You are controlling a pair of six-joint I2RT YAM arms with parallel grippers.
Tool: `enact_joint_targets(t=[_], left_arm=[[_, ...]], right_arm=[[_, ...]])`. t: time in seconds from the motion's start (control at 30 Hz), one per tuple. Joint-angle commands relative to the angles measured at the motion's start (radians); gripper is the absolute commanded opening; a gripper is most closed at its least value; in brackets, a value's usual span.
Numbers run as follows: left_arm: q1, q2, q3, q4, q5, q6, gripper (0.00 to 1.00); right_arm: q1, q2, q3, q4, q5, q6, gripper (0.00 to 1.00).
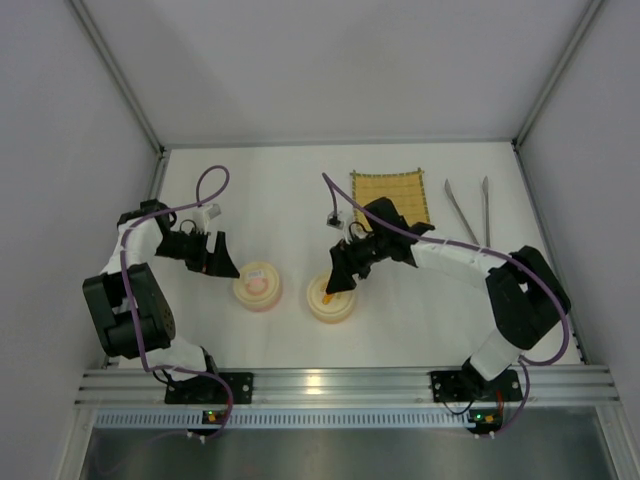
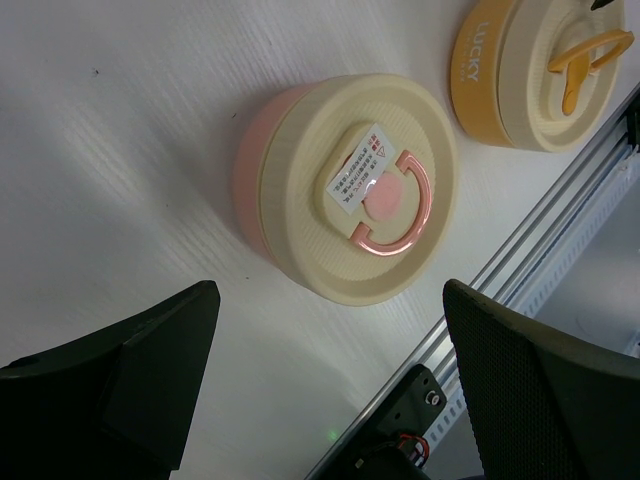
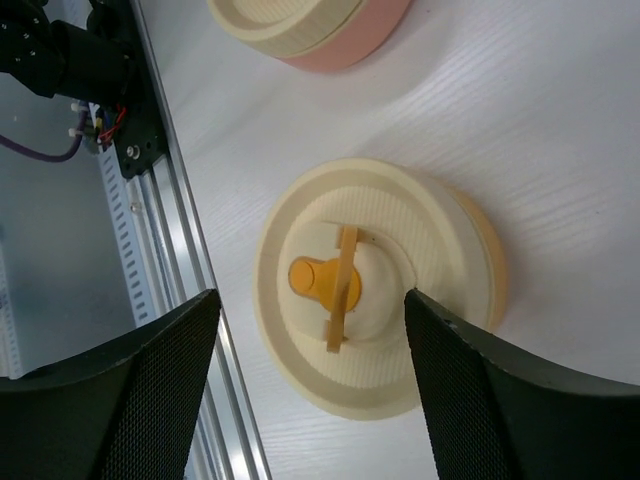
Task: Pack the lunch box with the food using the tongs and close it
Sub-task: Close the box lid on the packing box.
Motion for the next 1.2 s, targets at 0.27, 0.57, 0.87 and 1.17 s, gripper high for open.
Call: enact_joint_targets(t=[0.27, 0.57, 0.87, 1.17], left_arm=[[0.002, -0.028, 0.004, -0.020, 0.052, 0.034, 0.98], [0.002, -0.025, 0.004, -0.002, 0.049, 0.013, 0.98], [0.002, -0.006, 0.001, 0.007, 0.048, 0.005, 0.98], [0.002, -0.005, -0.026, 0.076, -0.004, -0.044, 0.98]], right_arm=[[-0.065, -0.067, 0.141, -0.109, -0.096, -0.117, 0.49], [-0.046, 0.014, 0.112, -0.180, -0.176, -0.154, 0.12], [-0.032, 0.126, 0.127, -0.157, -0.191, -0.151, 0.06], [-0.043, 0.183, 0.103, -0.158, -0.108, -0.195, 0.04]])
